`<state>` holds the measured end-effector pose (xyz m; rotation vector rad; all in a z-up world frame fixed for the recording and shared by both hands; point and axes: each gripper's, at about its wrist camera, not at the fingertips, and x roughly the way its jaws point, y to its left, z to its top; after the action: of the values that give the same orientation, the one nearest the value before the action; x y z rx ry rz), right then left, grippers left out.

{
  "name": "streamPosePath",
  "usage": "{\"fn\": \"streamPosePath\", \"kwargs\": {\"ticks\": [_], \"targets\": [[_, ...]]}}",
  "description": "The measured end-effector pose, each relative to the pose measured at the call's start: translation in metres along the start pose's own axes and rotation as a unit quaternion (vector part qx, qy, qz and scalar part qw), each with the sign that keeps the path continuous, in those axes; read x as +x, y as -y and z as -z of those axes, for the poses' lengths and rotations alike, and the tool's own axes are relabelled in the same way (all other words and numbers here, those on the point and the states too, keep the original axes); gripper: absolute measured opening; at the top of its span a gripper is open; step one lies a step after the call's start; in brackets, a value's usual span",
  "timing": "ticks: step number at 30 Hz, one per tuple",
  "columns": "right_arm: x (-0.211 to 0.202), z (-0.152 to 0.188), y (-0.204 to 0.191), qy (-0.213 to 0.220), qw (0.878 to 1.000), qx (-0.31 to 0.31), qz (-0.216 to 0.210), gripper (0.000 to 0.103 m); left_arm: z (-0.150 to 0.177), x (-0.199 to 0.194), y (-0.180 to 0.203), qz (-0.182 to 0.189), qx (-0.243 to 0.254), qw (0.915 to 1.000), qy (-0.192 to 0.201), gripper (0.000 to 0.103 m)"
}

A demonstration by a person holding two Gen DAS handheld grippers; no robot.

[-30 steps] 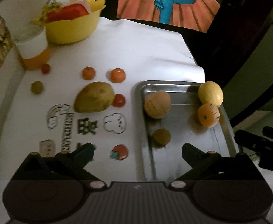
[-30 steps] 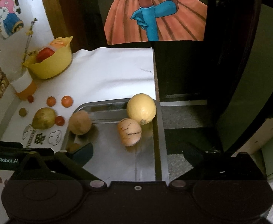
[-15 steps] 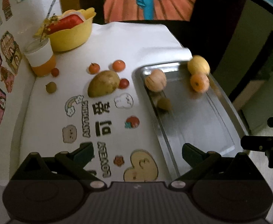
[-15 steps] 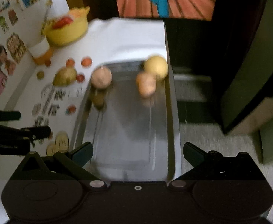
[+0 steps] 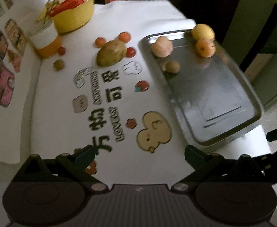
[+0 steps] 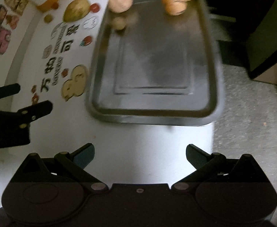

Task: Organize fruits
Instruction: 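Open both tools and lift them away from the tray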

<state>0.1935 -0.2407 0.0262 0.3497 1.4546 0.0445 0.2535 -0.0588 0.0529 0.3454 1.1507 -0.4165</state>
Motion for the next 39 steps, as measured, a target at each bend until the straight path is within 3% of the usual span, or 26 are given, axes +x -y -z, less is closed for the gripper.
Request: {"fn": "streamPosePath", "kwargs": {"ticks": [13,23,34,39], "targets": [[0.007,-0.024,-0.055,0.0,0.996,-0.084,-0.027,0.102,0.016,-0.006,-0.04,-0.041,-0.07,0.9963,-0.028,0.102],[-0.002,-0.052,-0.083,0.025,0.994,-0.097,-0.039,0.102,0.018,-0.006,-0.065,-0.055,-0.115,0.9915,-0.026,0.102],[-0.01,-0.076,-0.09,0.095,0.992,-0.086,-0.013,0.102,-0.003,-0.001,-0.096,-0.06,-0.171,0.9833,-0.022,0.102],[-0.007,-0.082,-0.094,0.108,0.989,-0.098,-0.008,0.102,-0.021,0.006,-0.111,-0.053,-0.225,0.9727,-0.024,0.102]]}}
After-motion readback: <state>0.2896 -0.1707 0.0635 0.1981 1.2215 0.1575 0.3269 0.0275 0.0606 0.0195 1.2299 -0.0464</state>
